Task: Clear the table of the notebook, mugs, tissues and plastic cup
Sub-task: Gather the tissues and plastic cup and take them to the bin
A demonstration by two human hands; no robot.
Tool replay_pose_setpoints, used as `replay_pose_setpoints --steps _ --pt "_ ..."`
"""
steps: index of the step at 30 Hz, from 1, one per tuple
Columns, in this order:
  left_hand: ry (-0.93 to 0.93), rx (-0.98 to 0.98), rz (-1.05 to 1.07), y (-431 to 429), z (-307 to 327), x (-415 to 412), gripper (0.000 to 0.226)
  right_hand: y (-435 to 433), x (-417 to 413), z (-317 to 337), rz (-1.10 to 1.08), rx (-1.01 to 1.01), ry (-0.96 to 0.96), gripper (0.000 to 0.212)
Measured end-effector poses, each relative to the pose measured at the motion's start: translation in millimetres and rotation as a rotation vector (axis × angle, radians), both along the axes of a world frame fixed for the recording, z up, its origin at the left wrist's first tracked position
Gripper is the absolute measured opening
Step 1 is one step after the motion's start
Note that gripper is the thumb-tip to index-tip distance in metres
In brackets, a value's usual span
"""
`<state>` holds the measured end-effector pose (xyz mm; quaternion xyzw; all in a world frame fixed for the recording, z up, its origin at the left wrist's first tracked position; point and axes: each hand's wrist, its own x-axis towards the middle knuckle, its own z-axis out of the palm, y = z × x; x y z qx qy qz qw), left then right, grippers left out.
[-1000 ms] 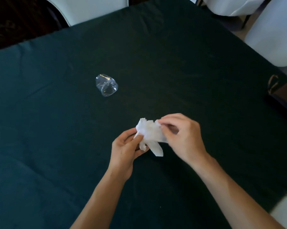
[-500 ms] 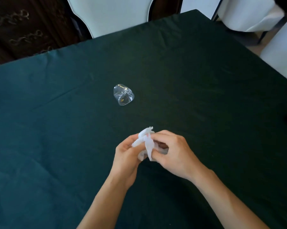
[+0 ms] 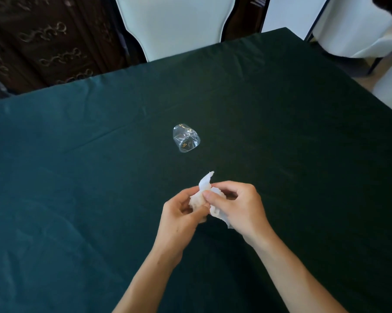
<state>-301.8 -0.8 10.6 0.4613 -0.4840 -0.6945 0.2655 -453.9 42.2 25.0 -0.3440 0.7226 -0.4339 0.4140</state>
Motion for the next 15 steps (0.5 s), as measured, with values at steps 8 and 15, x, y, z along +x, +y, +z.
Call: replay_pose_setpoints --steps 8,15 --pt "0.032 0.165 0.317 -20 -7 31 0.023 -67 11 -16 -0.004 0.003 0.313 0.056" --pt "0.022 0.161 0.430 -36 0 58 0.031 -156 17 -46 -0.019 0.018 0.425 0.108"
